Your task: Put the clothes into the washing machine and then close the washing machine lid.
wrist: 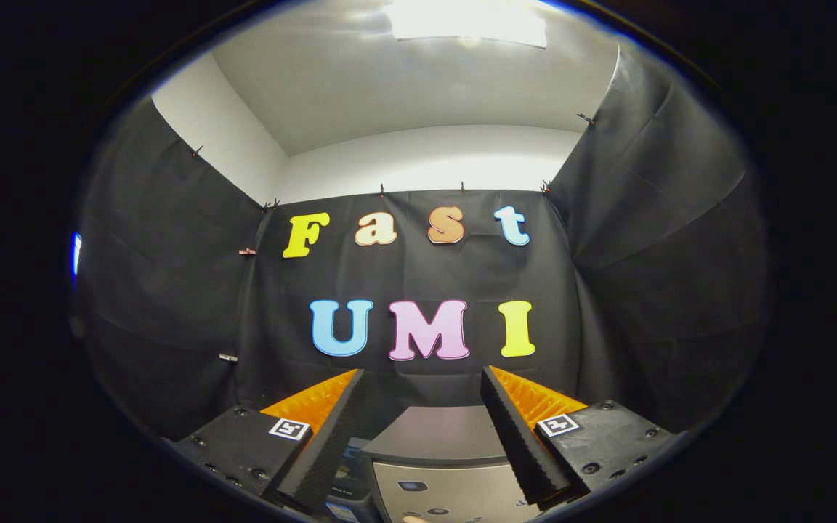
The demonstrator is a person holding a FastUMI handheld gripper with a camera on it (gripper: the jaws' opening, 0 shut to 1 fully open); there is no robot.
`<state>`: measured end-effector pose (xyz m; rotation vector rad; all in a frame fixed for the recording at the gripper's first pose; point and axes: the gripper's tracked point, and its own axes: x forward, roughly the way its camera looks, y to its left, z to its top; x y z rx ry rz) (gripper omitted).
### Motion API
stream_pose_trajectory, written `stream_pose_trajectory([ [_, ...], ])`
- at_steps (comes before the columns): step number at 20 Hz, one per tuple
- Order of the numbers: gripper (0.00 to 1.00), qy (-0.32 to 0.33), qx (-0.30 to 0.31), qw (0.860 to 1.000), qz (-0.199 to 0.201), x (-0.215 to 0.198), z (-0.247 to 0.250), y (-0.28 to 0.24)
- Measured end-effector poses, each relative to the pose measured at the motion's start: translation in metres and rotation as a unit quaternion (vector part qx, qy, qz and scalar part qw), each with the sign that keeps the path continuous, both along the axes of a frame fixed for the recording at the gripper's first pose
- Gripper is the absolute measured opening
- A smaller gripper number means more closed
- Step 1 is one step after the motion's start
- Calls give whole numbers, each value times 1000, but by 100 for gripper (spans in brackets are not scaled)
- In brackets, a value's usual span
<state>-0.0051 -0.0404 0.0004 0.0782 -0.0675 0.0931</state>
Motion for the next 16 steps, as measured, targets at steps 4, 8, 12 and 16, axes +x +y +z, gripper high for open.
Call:
stream_pose_trajectory([
  [4,98,1,-5,1000,2,-3,2,3],
  [8,98,-6,-17,1000,6,-7,7,7],
  [12,98,-5,-17,1000,5,-7,6,7],
  [16,98,0,-20,1000,1,-6,4,7],
])
